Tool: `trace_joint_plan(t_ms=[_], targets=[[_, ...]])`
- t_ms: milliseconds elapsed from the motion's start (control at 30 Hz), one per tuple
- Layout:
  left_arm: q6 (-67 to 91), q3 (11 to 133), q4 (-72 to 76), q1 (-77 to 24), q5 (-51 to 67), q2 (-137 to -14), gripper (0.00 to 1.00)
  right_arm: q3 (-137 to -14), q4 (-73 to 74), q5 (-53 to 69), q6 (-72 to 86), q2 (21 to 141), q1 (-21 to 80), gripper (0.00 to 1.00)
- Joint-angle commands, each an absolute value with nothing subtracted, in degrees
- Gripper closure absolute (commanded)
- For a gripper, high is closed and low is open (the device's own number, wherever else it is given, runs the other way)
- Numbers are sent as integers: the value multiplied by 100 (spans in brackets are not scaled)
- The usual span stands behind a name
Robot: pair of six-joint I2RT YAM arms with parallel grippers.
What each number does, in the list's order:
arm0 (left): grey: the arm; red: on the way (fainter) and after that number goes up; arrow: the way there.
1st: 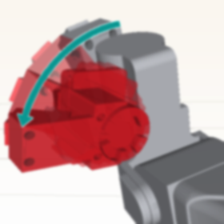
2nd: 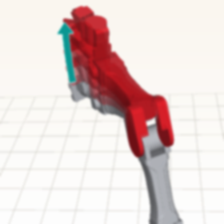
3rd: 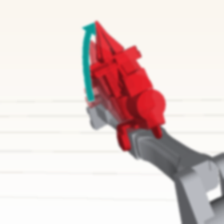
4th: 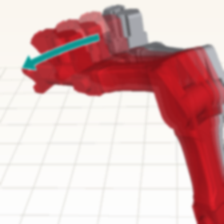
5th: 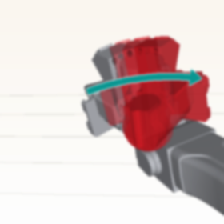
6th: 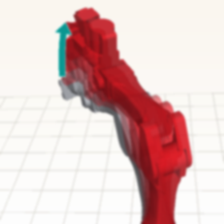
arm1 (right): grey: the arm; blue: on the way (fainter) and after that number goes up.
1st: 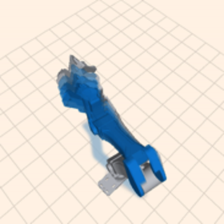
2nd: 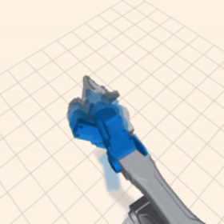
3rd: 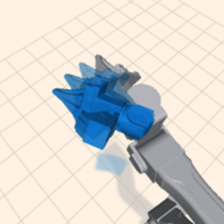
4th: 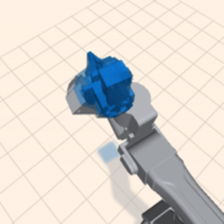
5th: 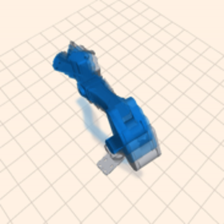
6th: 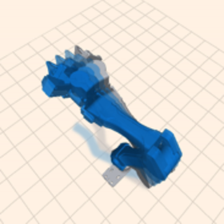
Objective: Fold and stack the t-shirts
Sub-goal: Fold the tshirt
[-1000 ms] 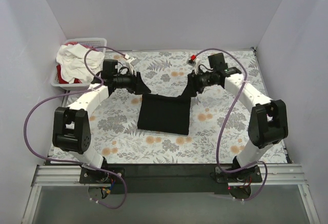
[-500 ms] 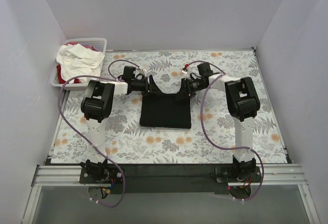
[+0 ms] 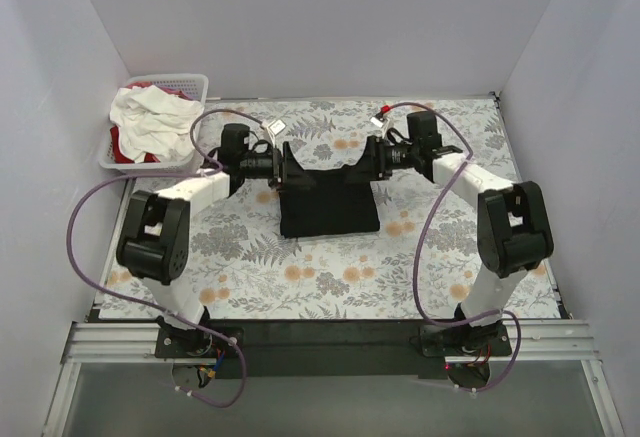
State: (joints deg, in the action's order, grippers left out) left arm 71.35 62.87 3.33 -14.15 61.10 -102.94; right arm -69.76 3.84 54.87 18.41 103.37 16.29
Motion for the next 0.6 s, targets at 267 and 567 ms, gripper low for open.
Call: trace_joint_plan(t_ms=[267, 567], targets=[[8482, 4571, 1792, -2004, 6126, -10597, 38, -5678, -765, 5766, 3164, 10923, 2216, 35], [8886, 4394, 1566, -1230, 6003, -11224, 39, -5423, -765, 5792, 3208, 11286, 1986, 36]])
